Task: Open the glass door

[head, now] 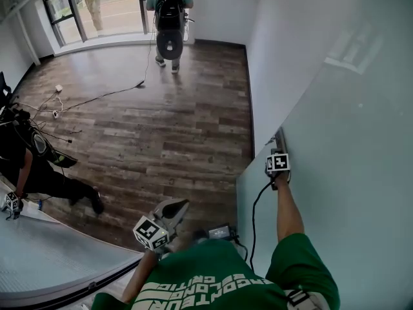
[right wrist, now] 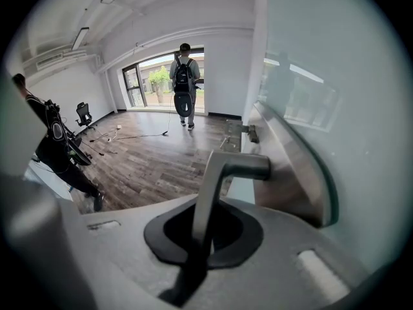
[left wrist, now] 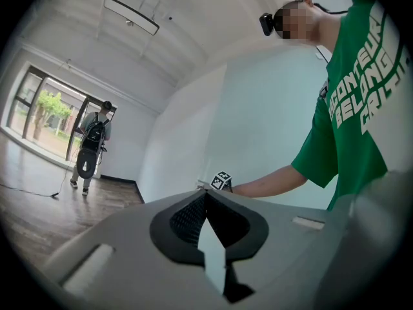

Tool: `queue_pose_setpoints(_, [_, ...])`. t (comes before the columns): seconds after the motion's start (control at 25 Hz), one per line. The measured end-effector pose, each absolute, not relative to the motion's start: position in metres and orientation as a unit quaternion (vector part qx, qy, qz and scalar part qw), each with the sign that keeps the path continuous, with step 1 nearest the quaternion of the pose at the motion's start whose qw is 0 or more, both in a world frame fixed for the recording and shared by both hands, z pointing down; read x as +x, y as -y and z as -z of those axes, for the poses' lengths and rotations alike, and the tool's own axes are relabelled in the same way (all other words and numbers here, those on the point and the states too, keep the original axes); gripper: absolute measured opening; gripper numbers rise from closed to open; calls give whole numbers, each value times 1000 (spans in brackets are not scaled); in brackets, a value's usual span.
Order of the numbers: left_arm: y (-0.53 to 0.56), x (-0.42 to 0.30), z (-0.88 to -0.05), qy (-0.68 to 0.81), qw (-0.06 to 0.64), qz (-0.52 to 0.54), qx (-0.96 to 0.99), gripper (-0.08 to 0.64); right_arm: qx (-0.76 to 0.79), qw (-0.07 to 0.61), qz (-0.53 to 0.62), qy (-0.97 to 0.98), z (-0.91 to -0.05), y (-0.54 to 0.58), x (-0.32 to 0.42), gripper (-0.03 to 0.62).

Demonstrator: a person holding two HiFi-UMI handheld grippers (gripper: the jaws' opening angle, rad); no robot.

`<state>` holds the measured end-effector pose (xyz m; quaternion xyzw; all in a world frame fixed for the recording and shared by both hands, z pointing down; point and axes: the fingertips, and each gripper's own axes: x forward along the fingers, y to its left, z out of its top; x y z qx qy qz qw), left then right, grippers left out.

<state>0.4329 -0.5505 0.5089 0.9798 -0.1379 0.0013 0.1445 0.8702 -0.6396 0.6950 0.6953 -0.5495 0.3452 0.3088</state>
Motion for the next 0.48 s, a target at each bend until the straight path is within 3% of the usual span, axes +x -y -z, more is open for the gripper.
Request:
queue_pose_setpoints(0.44, [556,419,-509,150,142,-10,978,17,706,305,-352,535,-690,638,876,-3])
queue_pose_setpoints(0.48, [557,416,-509,154,142,-10,978,17,706,299,-359,532,-688,636,875,45])
